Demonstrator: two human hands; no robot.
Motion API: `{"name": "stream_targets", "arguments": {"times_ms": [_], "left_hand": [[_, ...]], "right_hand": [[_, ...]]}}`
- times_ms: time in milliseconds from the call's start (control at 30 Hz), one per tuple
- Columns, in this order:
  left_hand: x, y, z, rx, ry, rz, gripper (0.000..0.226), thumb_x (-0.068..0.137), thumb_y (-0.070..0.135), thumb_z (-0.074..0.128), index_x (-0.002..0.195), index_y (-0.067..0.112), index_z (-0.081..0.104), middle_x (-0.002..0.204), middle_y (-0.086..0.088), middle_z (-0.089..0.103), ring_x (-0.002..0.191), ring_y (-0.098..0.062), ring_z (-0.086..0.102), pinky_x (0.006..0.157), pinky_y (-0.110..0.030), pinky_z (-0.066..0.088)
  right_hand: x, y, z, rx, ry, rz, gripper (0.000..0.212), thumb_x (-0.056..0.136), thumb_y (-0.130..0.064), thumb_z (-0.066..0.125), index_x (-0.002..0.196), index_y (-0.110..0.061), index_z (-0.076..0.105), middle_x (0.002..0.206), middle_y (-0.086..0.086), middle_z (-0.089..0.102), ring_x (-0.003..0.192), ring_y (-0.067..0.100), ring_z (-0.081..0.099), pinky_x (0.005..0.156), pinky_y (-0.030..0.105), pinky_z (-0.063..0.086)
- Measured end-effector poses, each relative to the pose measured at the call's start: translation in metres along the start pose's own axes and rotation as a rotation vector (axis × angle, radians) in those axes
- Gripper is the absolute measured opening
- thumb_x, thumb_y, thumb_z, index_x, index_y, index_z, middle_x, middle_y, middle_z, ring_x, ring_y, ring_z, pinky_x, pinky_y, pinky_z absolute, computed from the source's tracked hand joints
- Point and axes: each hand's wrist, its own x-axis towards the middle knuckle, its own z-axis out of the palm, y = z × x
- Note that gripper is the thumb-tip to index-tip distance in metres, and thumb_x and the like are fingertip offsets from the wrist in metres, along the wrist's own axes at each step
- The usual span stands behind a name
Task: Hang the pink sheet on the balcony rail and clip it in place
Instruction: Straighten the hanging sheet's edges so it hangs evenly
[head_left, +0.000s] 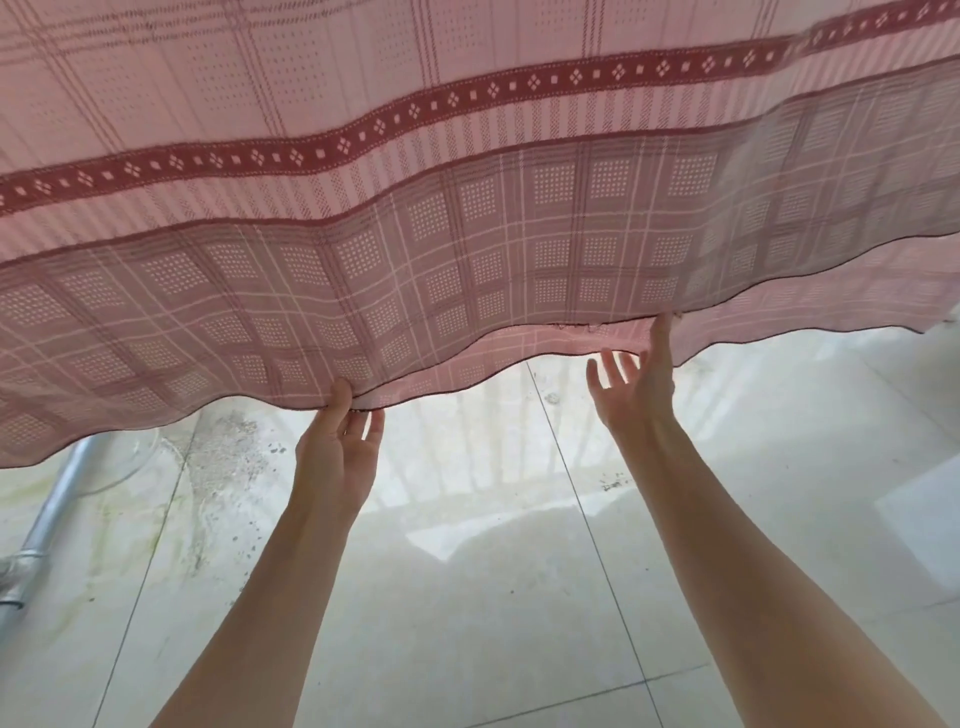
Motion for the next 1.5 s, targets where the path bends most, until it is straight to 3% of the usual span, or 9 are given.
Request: {"name": "stream_targets", "arguments": {"times_ms": [167,367,500,667,800,933,1133,1300,1500], "left_hand": [[0.002,0.015,-0.014,-0.001,0.027,0.005,0.012,0.091,0.012,0.054,0.101,0.017,0.059,0.088,0.009,0.069,0.089,-0.003,0.065,0.077,-0.028,0.048],[0.007,0.025,-0.025,0.002,0.028,0.001,0.017,0.093,0.01,0.05,0.107,0.015,0.057,0.092,0.007,0.07,0.096,-0.007,0.063,0.075,-0.03,0.049],[0.008,0.024,-0.027,0.008,-0.001,0.004,0.018,0.092,0.008,0.05,0.107,0.014,0.058,0.09,0.006,0.072,0.092,-0.007,0.066,0.079,-0.031,0.05],[0.006,0.02,-0.024,0.004,-0.005,-0.006,0.017,0.091,0.005,0.051,0.105,0.012,0.059,0.092,0.004,0.073,0.093,-0.009,0.067,0.08,-0.031,0.051],[0.004,0.01,-0.012,0.02,0.007,-0.028,0.017,0.091,0.001,0.05,0.102,0.01,0.059,0.096,-0.001,0.07,0.095,-0.014,0.066,0.083,-0.033,0.05],[0.001,-0.004,0.002,0.041,0.027,-0.067,0.014,0.09,-0.002,0.052,0.097,0.008,0.059,0.096,-0.006,0.066,0.09,-0.016,0.066,0.085,-0.034,0.052],[0.007,-0.008,0.009,0.019,0.084,-0.087,0.013,0.087,-0.003,0.056,0.091,0.009,0.06,0.07,0.001,0.072,0.083,-0.012,0.066,0.074,-0.03,0.052],[0.014,-0.003,0.006,-0.011,0.14,-0.03,0.016,0.086,-0.005,0.055,0.092,0.009,0.06,0.068,0.003,0.072,0.068,-0.008,0.07,0.065,-0.028,0.055],[0.02,0.004,0.001,0.004,0.197,0.027,0.02,0.086,-0.009,0.053,0.091,0.009,0.059,0.066,0.004,0.072,0.071,-0.008,0.069,0.064,-0.027,0.055]], "right_hand": [[-0.001,0.008,0.01,-0.092,-0.115,0.046,0.067,0.081,-0.053,0.062,0.14,-0.03,0.04,0.154,-0.004,0.023,0.142,0.021,0.019,0.105,0.043,0.034],[0.003,0.01,0.019,-0.057,-0.2,0.102,0.047,0.082,-0.035,0.067,0.127,-0.026,0.055,0.143,-0.003,0.041,0.136,0.023,0.032,0.105,0.054,0.034],[0.003,0.015,0.019,-0.078,-0.234,0.139,0.04,0.086,-0.03,0.064,0.125,-0.022,0.057,0.132,-0.004,0.052,0.123,0.02,0.047,0.095,0.044,0.044],[0.009,0.013,0.015,-0.014,-0.184,0.148,0.008,0.092,-0.018,0.057,0.1,-0.017,0.058,0.102,-0.001,0.058,0.097,0.013,0.055,0.083,0.03,0.045],[0.017,0.004,0.005,0.024,-0.168,0.086,0.018,0.093,-0.012,0.054,0.111,-0.011,0.057,0.1,0.0,0.063,0.101,0.017,0.058,0.085,0.039,0.047],[0.024,-0.007,-0.014,0.028,-0.142,0.059,0.013,0.094,-0.015,0.052,0.105,-0.01,0.058,0.104,0.002,0.061,0.103,0.019,0.058,0.095,0.043,0.045],[0.03,-0.015,-0.016,0.13,-0.151,0.047,0.013,0.094,-0.004,0.049,0.103,-0.004,0.059,0.098,0.006,0.063,0.09,0.018,0.062,0.091,0.039,0.049],[0.027,-0.008,-0.018,0.209,-0.147,0.049,0.011,0.091,0.001,0.051,0.096,0.0,0.061,0.087,0.007,0.07,0.089,0.017,0.064,0.084,0.032,0.052],[0.023,-0.002,-0.023,0.282,-0.176,0.068,0.012,0.087,0.006,0.055,0.097,0.004,0.061,0.087,0.01,0.069,0.083,0.017,0.067,0.084,0.029,0.054]]}}
